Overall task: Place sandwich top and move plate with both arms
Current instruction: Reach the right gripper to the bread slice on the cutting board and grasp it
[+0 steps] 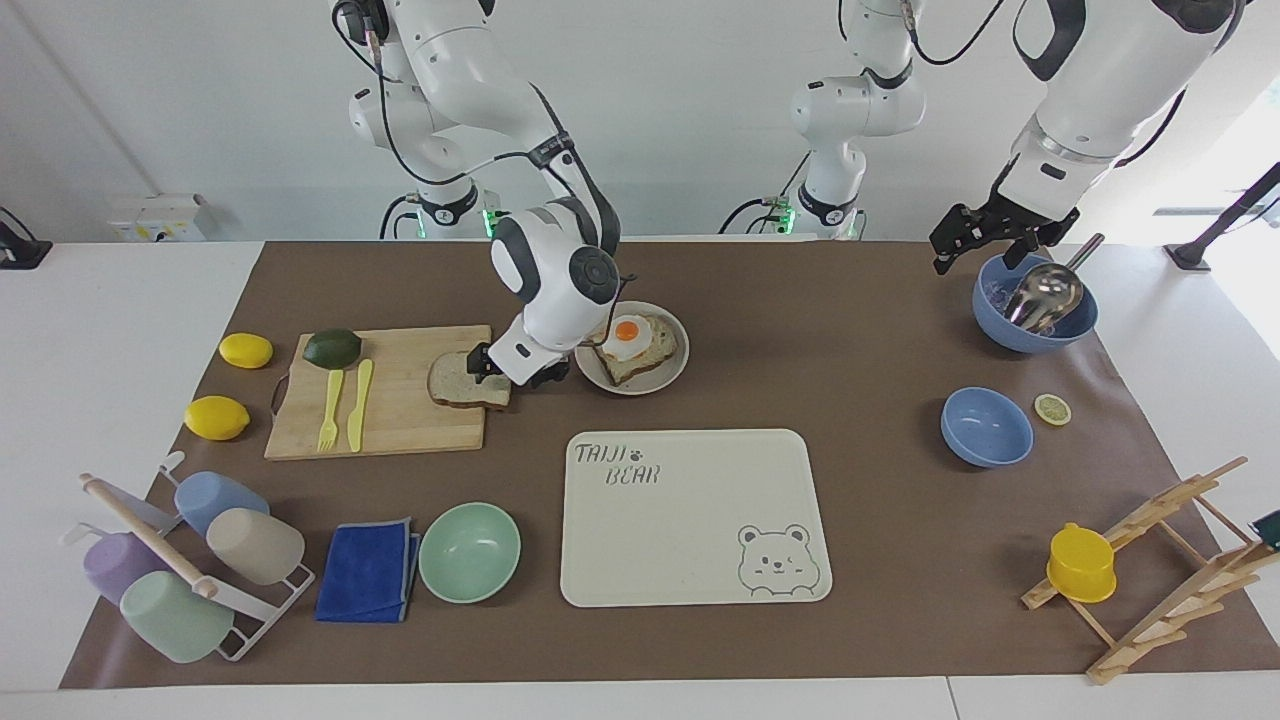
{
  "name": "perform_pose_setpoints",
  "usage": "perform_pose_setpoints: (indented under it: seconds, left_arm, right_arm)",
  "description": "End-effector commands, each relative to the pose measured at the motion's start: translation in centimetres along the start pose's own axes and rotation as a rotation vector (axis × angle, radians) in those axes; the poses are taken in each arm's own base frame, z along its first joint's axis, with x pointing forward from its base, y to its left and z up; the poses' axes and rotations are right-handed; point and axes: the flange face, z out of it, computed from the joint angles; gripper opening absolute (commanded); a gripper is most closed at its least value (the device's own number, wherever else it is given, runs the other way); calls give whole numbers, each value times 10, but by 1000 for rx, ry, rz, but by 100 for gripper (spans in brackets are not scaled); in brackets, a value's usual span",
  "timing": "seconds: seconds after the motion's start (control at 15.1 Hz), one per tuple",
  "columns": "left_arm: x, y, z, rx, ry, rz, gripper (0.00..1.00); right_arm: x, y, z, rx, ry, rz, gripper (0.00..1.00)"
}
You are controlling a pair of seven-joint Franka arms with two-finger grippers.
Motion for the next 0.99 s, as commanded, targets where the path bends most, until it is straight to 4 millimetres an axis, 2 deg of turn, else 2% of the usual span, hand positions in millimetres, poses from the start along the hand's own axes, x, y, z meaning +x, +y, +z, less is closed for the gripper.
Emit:
perform_pose_setpoints:
  seconds: [0.0,0.2,0.33,0.4,0.66,0.73,0.8,0.86,0.93]
  left_arm:
    - [-3,-3,-4,17,1,4,100]
    - [-3,-3,-4,17,1,4,100]
    - [-3,-3,-4,17,1,4,100]
    - [-3,-3,-4,17,1,4,100]
    - [-3,-3,-4,17,1,4,100]
    - [-3,-2,-5,16,2,5,100]
    - [-3,-3,-4,17,1,4,100]
    - [-3,-2,-4,16,1,5,100]
    - [-3,-2,-4,17,4,1,100]
  right_arm:
    - [-10,0,3,-18,35,25,100]
    - [-16,3,13,-49,24,-20,100]
    - [-21,3,17,-54,14,-25,94]
    - [-21,4,18,-58,9,-28,84]
    - [-20,6,10,-74,-5,-84,13]
    - [-19,7,7,-79,-9,-92,0]
    - [-16,7,-1,-81,-6,-91,0]
    - [-15,3,-20,-85,1,-91,0]
    - [-13,-6,-51,-82,18,-92,0]
